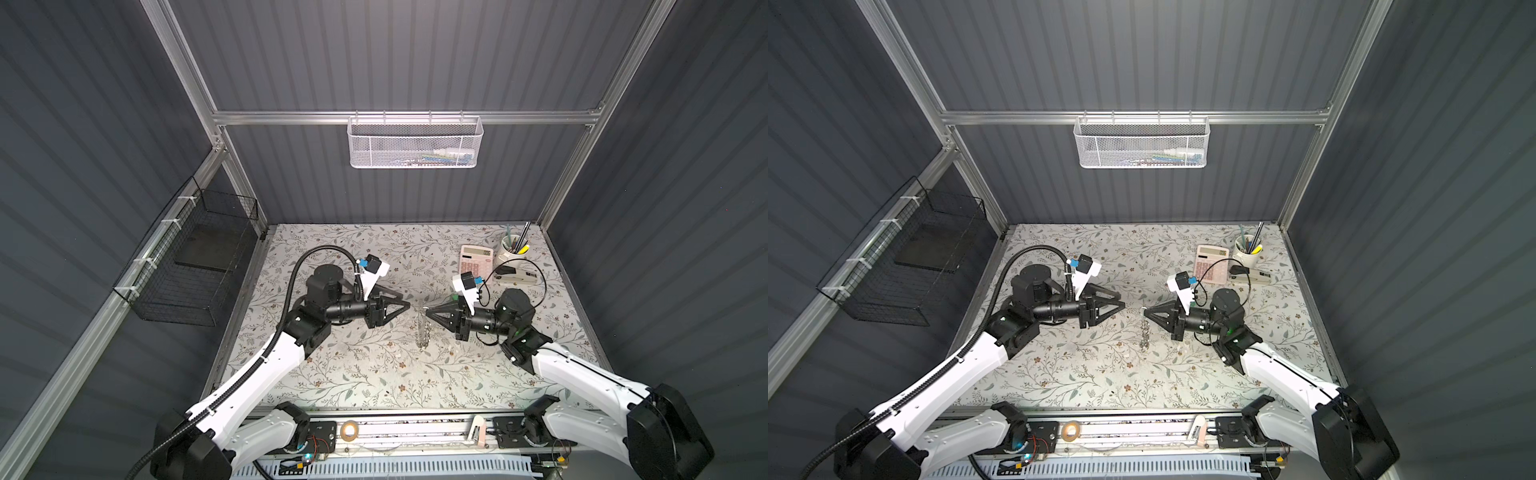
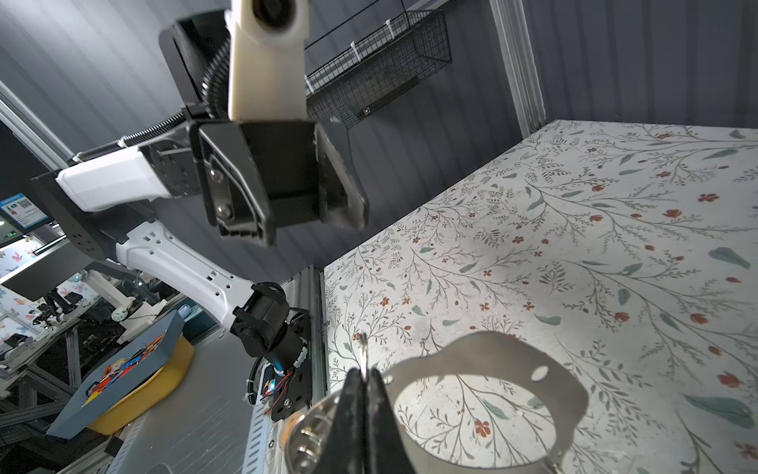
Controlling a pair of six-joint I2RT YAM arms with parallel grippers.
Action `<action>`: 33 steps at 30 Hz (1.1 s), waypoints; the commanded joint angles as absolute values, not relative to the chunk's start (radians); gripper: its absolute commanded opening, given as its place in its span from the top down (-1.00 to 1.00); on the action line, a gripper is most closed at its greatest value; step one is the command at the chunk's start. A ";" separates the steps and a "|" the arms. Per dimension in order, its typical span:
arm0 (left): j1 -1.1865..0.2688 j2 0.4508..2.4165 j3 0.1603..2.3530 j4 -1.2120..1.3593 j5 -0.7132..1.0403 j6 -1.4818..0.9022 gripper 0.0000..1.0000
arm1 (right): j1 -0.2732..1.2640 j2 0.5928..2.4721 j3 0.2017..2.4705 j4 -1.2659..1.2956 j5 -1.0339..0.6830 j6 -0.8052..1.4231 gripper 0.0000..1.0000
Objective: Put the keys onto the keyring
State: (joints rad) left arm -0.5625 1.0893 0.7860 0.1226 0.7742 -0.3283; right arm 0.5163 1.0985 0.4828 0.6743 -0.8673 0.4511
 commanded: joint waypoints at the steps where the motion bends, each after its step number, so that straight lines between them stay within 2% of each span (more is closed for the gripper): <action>1: -0.563 1.119 0.690 0.458 0.847 -0.509 0.05 | 0.518 1.093 0.475 0.757 -0.859 0.475 1.00; 5: -0.576 1.166 0.630 0.604 0.870 -0.560 0.05 | 0.516 1.097 0.466 0.786 -0.857 0.490 1.00; 12: -0.668 1.253 0.637 0.661 0.870 -0.547 0.07 | 0.517 1.111 0.464 0.808 -0.864 0.502 1.00; 19: -0.687 1.282 0.632 0.730 0.857 -0.576 0.28 | 0.516 1.112 0.464 0.813 -0.871 0.505 1.00; 28: -0.687 1.279 0.633 0.741 0.837 -0.584 0.44 | 0.516 1.144 0.466 0.830 -0.887 0.518 1.00; 33: -0.687 1.288 0.637 0.745 0.838 -0.588 0.65 | 0.517 1.150 0.466 0.839 -0.894 0.522 1.00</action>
State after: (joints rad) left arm -0.6792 1.2835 0.6327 0.7040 0.8207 -0.5846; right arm 0.5140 1.1442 0.4656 0.7994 -0.8879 0.5148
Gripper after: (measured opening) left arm 0.187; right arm 0.049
